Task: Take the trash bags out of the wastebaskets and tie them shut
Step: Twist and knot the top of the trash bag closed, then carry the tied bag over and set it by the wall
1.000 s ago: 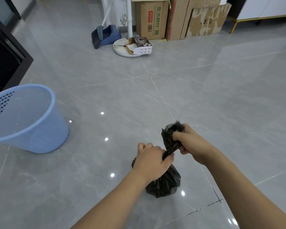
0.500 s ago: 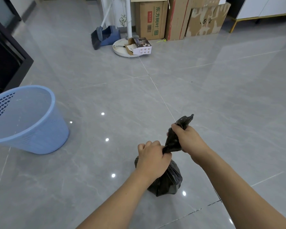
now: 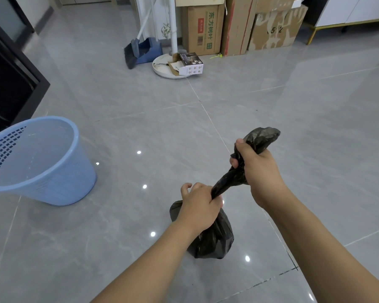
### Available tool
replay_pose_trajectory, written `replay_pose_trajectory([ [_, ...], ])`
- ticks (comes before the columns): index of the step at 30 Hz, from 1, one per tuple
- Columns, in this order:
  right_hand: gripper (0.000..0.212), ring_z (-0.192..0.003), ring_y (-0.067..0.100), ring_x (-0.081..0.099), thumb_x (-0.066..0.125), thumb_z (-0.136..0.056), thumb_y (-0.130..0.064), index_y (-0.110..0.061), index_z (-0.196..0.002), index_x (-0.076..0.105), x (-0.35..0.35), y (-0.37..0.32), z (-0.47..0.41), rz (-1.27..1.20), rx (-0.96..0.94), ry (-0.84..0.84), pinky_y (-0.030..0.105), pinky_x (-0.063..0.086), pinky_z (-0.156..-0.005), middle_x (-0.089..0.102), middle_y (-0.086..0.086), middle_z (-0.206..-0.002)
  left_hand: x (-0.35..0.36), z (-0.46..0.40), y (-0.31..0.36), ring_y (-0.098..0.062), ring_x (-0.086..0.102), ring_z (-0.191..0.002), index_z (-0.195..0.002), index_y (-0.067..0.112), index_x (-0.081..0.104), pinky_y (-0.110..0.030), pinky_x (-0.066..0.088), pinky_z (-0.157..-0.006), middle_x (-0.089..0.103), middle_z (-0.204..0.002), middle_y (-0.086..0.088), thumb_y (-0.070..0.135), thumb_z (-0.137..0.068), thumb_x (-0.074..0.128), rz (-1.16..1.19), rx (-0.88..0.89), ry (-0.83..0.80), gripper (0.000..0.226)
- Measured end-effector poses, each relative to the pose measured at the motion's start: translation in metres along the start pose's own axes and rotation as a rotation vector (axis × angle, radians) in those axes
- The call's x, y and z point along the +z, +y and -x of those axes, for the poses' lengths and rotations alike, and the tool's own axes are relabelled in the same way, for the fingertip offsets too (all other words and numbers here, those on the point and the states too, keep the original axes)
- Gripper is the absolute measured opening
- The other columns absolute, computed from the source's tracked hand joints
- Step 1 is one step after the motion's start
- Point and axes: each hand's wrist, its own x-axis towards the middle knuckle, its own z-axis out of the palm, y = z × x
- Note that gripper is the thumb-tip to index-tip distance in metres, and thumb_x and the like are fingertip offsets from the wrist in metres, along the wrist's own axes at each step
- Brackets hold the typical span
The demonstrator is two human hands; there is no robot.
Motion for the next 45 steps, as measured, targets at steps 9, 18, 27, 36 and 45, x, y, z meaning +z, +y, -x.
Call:
replay_pose_trajectory([
  [9, 0.030, -0.063, 0.014, 0.064, 0.050, -0.098, -0.035, -0.016, -0.076, 0.059, 0.004, 0.006, 0.001, 0.049, -0.031, 0.047, 0.026, 0.046, -0.057, 0.069, -0.002, -0.064, -0.014, 0.013, -0.015, -0.018, 0.046, -0.082, -0.070, 0.006, 0.056, -0.032, 0.037, -0.080, 0.052, -0.067, -0.004, 0.023, -0.096, 0.037, 0.070, -0.052, -0.040, 0.036],
  [18, 0.030, -0.078, 0.011, 0.063, 0.051, -0.095, -0.041, -0.014, -0.089, 0.062, 0.011, 0.002, -0.013, 0.138, -0.024, 0.087, 0.025, 0.044, -0.063, 0.067, 0.000, -0.084, -0.029, 0.010, -0.004, -0.018, 0.051, -0.069, -0.075, 0.013, 0.051, -0.039, 0.045, -0.064, 0.052, -0.067, 0.005, 0.030, -0.093, 0.050, 0.173, 0.164, 0.220, 0.025],
  [27, 0.029, -0.089, 0.024, 0.065, 0.050, -0.096, -0.038, -0.011, -0.096, 0.062, 0.026, -0.038, -0.034, 0.301, -0.101, 0.088, 0.039, 0.052, -0.080, 0.069, 0.007, -0.093, -0.070, -0.016, 0.023, -0.019, 0.050, -0.062, -0.061, 0.021, 0.042, -0.032, 0.036, -0.054, 0.049, -0.064, 0.003, 0.043, -0.097, 0.044, -0.048, 0.123, 0.099, 0.042],
  [36, 0.032, -0.072, 0.019, 0.062, 0.059, -0.089, -0.038, -0.008, -0.081, 0.064, -0.008, -0.185, -0.015, 0.150, -0.009, 0.281, 0.032, 0.050, -0.063, 0.067, 0.004, -0.078, -0.163, -0.051, 0.164, -0.025, 0.063, -0.082, -0.094, 0.022, 0.060, -0.037, 0.054, -0.073, 0.066, -0.087, -0.001, 0.022, -0.092, 0.042, -0.061, 0.083, 0.009, 0.018],
  [45, 0.051, -0.076, 0.023, 0.056, 0.059, -0.085, -0.049, 0.000, -0.097, 0.063, -0.167, -0.505, 0.073, 0.199, 0.045, 0.562, 0.042, 0.049, -0.069, 0.062, 0.008, -0.084, -0.318, -0.026, 0.505, -0.024, 0.057, -0.076, -0.094, 0.014, 0.058, -0.032, 0.045, -0.063, 0.058, -0.081, 0.000, 0.027, -0.094, 0.040, -0.185, 0.241, -0.127, 0.022],
])
